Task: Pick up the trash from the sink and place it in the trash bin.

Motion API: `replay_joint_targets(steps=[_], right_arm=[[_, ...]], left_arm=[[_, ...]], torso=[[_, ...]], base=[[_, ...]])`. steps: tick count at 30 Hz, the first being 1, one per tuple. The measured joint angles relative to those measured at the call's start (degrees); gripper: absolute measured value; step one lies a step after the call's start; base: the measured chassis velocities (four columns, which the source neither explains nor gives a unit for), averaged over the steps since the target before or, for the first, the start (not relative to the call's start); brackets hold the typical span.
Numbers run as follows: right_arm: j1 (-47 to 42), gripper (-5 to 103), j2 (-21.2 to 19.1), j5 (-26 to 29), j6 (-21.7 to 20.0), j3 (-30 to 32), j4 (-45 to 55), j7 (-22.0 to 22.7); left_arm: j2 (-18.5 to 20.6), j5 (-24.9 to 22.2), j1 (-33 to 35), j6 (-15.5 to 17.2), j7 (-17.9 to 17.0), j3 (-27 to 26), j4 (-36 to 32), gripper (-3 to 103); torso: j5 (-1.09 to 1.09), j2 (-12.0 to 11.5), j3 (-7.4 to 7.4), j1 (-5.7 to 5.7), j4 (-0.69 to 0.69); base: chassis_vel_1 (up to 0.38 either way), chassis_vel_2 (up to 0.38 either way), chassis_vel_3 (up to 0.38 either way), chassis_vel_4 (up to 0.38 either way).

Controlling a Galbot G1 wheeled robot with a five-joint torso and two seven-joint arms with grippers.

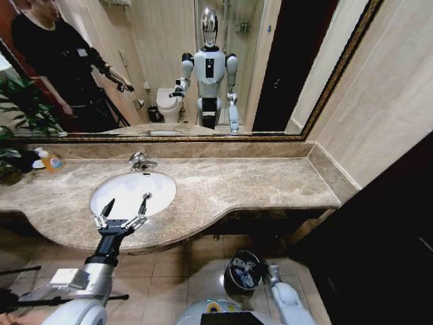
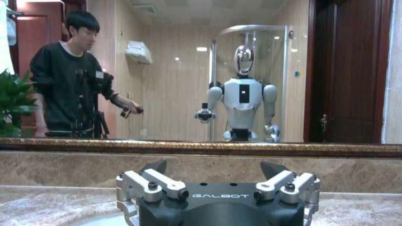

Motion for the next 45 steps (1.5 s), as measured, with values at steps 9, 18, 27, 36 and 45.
replay_joint_targets(steps=[9,18,27,36,45], right_arm=[[-10.2,100,-3.0,19.8,-7.2,15.2,34.7,7.6],[-1.7,100,1.3,11.8,-1.6,10.3,47.2,16.6],[-4.5,100,-2.4,11.1,-1.9,10.9,48.9,5.9],[-4.7,100,-7.2,4.0,-12.0,9.4,50.4,11.9],[-3.9,100,-6.7,3.6,-19.2,3.5,53.5,25.6]], left_arm=[[0.0,0.0,0.0,0.0,0.0,0.0,0.0,100],[0.0,0.0,0.0,0.0,0.0,0.0,0.0,100],[0.0,0.0,0.0,0.0,0.0,0.0,0.0,100],[0.0,0.0,0.0,0.0,0.0,0.0,0.0,100],[0.0,0.0,0.0,0.0,0.0,0.0,0.0,100]], torso=[[-0.04,0.0,0.0,-0.01,-0.01],[-0.01,0.0,0.0,0.0,0.02],[-0.03,0.0,0.0,0.0,0.0],[-0.01,0.0,0.0,0.0,0.01],[-0.03,0.0,0.0,0.0,0.01]], base=[[0.0,0.0,0.0,0.0],[0.0,0.0,0.0,0.0],[0.0,0.0,0.0,0.0],[0.0,0.0,0.0,0.0],[0.0,0.0,0.0,0.0]])
